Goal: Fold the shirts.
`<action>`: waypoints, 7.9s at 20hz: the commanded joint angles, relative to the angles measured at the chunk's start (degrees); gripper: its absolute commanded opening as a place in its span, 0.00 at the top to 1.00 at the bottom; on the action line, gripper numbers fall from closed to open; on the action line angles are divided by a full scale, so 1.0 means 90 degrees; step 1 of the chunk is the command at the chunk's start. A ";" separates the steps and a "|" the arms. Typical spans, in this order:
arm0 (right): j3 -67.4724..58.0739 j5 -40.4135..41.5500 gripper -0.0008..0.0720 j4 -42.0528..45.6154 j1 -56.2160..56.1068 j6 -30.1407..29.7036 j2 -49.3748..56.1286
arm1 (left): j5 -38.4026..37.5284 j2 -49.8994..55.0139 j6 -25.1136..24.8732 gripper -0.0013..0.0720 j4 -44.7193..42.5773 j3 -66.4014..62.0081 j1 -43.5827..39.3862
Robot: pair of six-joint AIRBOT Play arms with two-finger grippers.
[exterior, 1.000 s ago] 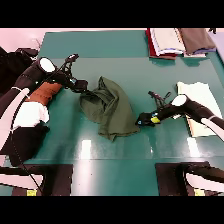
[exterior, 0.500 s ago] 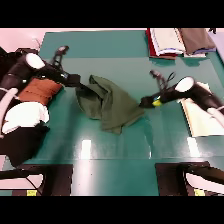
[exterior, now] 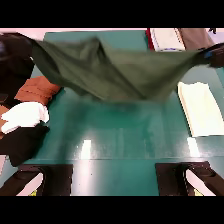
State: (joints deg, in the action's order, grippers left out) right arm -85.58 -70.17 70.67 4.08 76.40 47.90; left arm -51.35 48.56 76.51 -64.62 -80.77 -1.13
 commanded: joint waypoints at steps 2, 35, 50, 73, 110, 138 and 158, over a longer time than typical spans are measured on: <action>-0.0935 -0.0177 0.97 0.0155 0.0797 0.0007 -0.0928 | 0.0189 -0.1411 -0.0396 0.95 -0.0112 -0.0593 0.0039; 0.2076 0.0590 0.96 -0.0850 -0.0775 0.0505 0.2232 | 0.0857 0.2783 0.0330 0.23 0.1282 0.2912 -0.0855; 0.2072 0.0452 0.96 -0.0714 -0.0775 0.0481 0.2093 | 0.2193 0.3628 0.0828 0.95 0.1190 0.2108 -0.1234; -0.0799 -0.1787 0.97 -0.0321 0.1168 0.0568 0.1095 | -0.2040 -0.0585 0.0257 0.95 0.0461 0.0634 0.0437; -0.1107 -0.1960 0.38 -0.0359 0.0165 0.0741 0.3609 | -0.0316 0.3500 -0.0843 0.95 0.1205 0.3036 0.0777; 0.5144 0.0729 0.97 -0.2062 0.0333 -0.0148 0.0899 | -0.1039 0.1644 -0.0665 0.95 0.1491 0.1994 0.0777; -0.3560 -0.1702 0.97 -0.2004 0.2623 -0.0034 0.0760 | -0.1280 -0.0401 0.0631 0.95 0.0838 -0.3653 0.0777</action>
State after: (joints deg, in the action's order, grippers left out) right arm -114.45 -82.19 52.34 29.58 75.64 50.76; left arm -59.72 42.57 79.96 -54.87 -114.34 5.82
